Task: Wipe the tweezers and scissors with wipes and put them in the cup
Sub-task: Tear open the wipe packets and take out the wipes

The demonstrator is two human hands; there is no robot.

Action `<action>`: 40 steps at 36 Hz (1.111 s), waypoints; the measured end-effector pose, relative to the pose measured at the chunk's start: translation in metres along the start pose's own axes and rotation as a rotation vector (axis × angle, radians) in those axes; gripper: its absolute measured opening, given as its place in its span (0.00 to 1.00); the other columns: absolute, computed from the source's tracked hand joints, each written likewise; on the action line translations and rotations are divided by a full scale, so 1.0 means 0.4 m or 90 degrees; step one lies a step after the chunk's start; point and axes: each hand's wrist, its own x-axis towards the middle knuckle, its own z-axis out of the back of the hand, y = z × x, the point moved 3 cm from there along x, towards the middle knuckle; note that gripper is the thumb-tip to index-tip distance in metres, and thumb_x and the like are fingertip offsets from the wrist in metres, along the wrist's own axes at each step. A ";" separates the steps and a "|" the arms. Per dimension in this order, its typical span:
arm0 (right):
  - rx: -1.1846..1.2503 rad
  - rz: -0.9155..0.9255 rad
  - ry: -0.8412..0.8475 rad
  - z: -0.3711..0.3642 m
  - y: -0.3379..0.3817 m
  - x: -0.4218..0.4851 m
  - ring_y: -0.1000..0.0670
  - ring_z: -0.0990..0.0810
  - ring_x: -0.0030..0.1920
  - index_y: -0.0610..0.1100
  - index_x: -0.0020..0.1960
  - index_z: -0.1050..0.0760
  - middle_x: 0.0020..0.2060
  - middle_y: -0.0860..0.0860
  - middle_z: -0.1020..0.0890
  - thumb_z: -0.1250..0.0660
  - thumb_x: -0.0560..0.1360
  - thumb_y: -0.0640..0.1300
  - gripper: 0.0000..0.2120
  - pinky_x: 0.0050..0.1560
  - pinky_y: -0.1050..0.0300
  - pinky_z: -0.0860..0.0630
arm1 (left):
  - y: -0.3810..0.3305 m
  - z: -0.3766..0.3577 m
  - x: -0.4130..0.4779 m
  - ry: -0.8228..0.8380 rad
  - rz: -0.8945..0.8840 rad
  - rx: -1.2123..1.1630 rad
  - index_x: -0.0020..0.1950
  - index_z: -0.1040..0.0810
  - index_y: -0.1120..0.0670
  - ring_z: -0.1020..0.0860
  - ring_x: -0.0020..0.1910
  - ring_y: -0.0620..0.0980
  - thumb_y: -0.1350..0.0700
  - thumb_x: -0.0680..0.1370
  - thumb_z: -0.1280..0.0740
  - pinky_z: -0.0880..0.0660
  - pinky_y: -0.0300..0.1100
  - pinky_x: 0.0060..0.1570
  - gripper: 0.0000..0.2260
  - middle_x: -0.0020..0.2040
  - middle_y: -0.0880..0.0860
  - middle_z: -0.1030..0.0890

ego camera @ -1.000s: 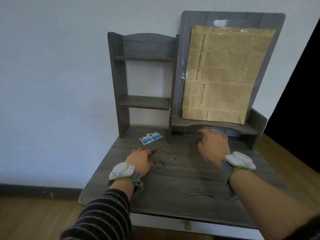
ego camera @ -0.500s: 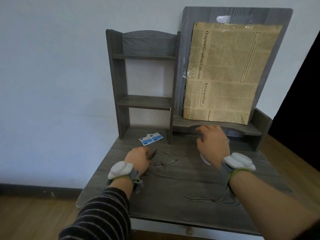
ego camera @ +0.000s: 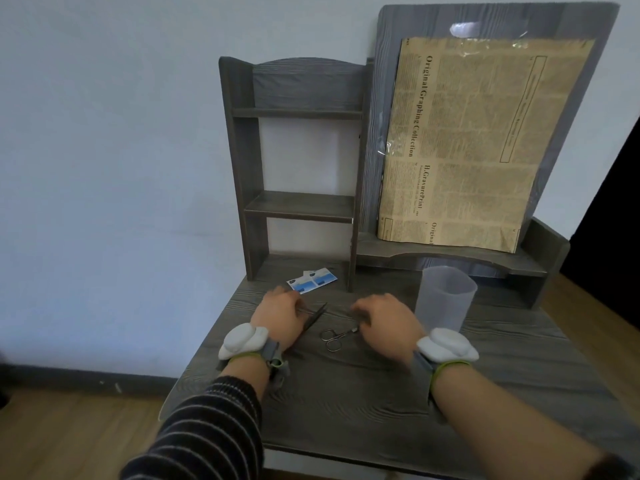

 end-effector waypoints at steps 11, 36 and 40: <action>0.021 -0.012 0.005 -0.020 -0.036 0.028 0.48 0.31 0.64 0.52 0.66 0.29 0.62 0.50 0.24 0.41 0.76 0.44 0.19 0.64 0.53 0.32 | -0.030 -0.031 0.058 0.035 -0.035 0.070 0.61 0.24 0.49 0.30 0.63 0.54 0.48 0.75 0.36 0.30 0.48 0.61 0.16 0.63 0.53 0.27; 0.032 -0.021 0.013 -0.059 -0.064 0.096 0.47 0.30 0.62 0.49 0.65 0.29 0.61 0.48 0.24 0.43 0.77 0.44 0.17 0.63 0.54 0.31 | 0.014 -0.058 0.229 0.134 0.120 0.036 0.57 0.23 0.56 0.22 0.54 0.55 0.46 0.70 0.30 0.24 0.46 0.50 0.21 0.56 0.57 0.21; 0.040 -0.020 0.012 -0.056 -0.062 0.101 0.48 0.31 0.63 0.50 0.66 0.29 0.62 0.49 0.25 0.43 0.77 0.44 0.17 0.64 0.54 0.31 | 0.017 -0.050 0.228 0.146 0.115 -0.026 0.55 0.21 0.57 0.21 0.51 0.54 0.51 0.71 0.29 0.27 0.43 0.45 0.16 0.53 0.57 0.19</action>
